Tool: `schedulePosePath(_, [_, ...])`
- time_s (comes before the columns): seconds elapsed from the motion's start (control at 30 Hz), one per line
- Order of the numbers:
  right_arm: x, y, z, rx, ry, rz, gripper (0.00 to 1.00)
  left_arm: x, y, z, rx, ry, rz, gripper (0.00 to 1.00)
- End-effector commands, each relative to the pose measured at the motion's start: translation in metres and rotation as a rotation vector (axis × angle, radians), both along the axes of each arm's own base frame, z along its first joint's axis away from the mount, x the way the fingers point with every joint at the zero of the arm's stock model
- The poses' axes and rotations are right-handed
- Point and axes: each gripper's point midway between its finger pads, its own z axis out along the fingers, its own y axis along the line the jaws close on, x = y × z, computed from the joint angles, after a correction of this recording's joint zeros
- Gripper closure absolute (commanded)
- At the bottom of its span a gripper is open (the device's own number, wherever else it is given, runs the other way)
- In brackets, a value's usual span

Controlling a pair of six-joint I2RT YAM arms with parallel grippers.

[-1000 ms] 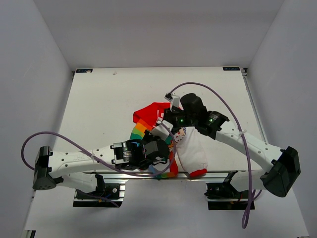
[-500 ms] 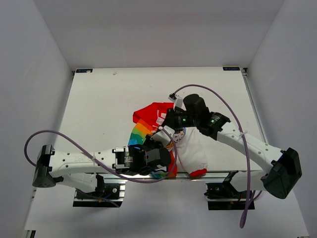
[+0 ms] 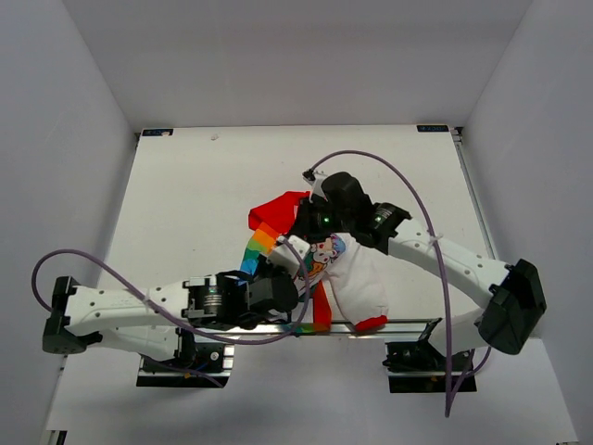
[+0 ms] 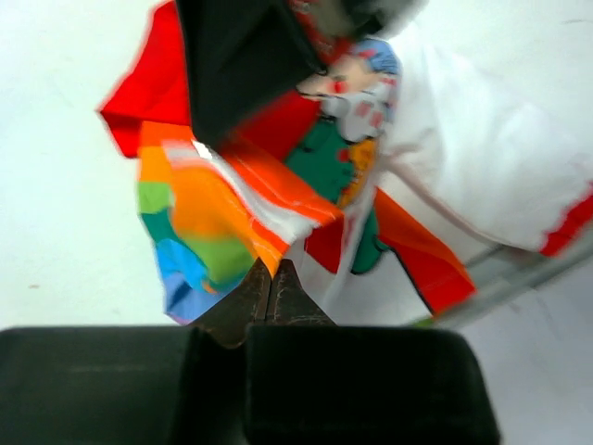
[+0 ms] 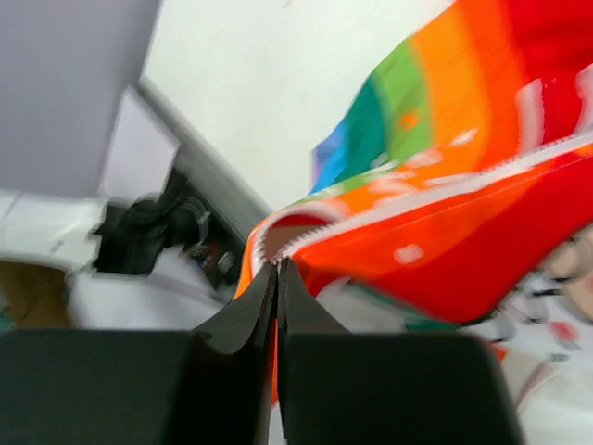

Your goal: Zip up the jacket

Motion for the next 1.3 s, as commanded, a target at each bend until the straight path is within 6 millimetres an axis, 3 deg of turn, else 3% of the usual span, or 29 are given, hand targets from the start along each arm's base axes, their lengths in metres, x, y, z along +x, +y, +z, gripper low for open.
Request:
schedulePosePath(0.0, [0.117, -0.035, -0.004, -0.136, -0.285, -0.384, 1.00, -0.053, -0.023, 0.019, -0.192, 0.170, -0.230, 1.00])
schedulePosePath(0.13, [0.126, -0.036, -0.036, -0.227, -0.248, -0.390, 1.00, -0.060, -0.015, 0.024, -0.232, 0.204, -0.254, 1.00])
schedulePosePath(0.27, [0.146, -0.034, -0.041, -0.257, -0.282, -0.425, 1.00, -0.064, -0.008, 0.019, -0.225, 0.241, -0.245, 1.00])
schedulePosePath(0.3, [0.156, -0.037, -0.054, -0.305, -0.286, -0.450, 1.00, -0.065, -0.007, 0.018, -0.223, 0.248, -0.248, 1.00])
schedulePosePath(0.4, [0.193, -0.043, -0.060, -0.340, -0.290, -0.523, 1.00, -0.072, -0.006, 0.010, -0.229, 0.287, -0.261, 1.00])
schedulePosePath(0.47, [0.219, -0.057, -0.059, -0.348, -0.292, -0.588, 1.00, -0.076, -0.004, 0.000, -0.226, 0.321, -0.256, 1.00])
schedulePosePath(0.57, [0.257, -0.076, -0.045, -0.374, -0.344, -0.684, 1.00, -0.082, 0.001, -0.008, -0.215, 0.368, -0.248, 1.00])
schedulePosePath(0.6, [0.264, -0.083, -0.050, -0.405, -0.342, -0.700, 1.00, -0.083, 0.002, -0.009, -0.216, 0.374, -0.246, 1.00])
schedulePosePath(0.63, [0.279, -0.093, -0.034, -0.402, -0.366, -0.736, 1.00, -0.084, 0.004, -0.010, -0.220, 0.382, -0.242, 1.00])
schedulePosePath(0.7, [0.295, -0.117, -0.024, -0.458, -0.392, -0.805, 1.00, -0.086, 0.006, -0.011, -0.232, 0.392, -0.243, 1.00])
schedulePosePath(0.9, [0.324, -0.169, 0.010, -0.523, -0.482, -0.941, 1.00, -0.088, 0.004, -0.007, -0.256, 0.400, -0.258, 1.00])
schedulePosePath(0.97, [0.334, -0.176, 0.025, -0.519, -0.513, -0.958, 1.00, -0.090, 0.002, -0.004, -0.274, 0.406, -0.270, 1.00])
schedulePosePath(1.0, [0.340, -0.177, 0.021, -0.535, -0.506, -0.923, 1.00, -0.090, 0.003, -0.004, -0.276, 0.408, -0.269, 1.00])
schedulePosePath(1.03, [0.334, -0.175, 0.019, -0.548, -0.479, -0.880, 1.00, -0.089, 0.005, -0.008, -0.273, 0.408, -0.258, 1.00])
schedulePosePath(1.07, [0.327, -0.160, 0.009, -0.518, -0.466, -0.781, 1.00, -0.088, 0.008, -0.012, -0.268, 0.411, -0.243, 1.00])
schedulePosePath(1.1, [0.313, -0.149, 0.023, -0.496, -0.529, -0.664, 1.00, -0.086, 0.010, -0.015, -0.267, 0.405, -0.223, 1.00])
schedulePosePath(1.13, [0.300, -0.138, 0.018, -0.456, -0.536, -0.576, 1.00, -0.084, 0.012, -0.022, -0.258, 0.405, -0.207, 1.00])
schedulePosePath(1.17, [0.271, -0.117, -0.017, -0.381, -0.479, -0.418, 1.00, -0.083, 0.013, -0.025, -0.271, 0.409, -0.188, 1.00])
schedulePosePath(1.2, [0.248, -0.111, 0.003, -0.298, -0.521, -0.351, 1.00, -0.082, 0.014, -0.031, -0.267, 0.411, -0.166, 1.00])
schedulePosePath(1.27, [0.207, -0.086, 0.005, -0.129, -0.526, -0.186, 1.00, -0.082, 0.017, -0.051, -0.244, 0.430, -0.135, 1.00])
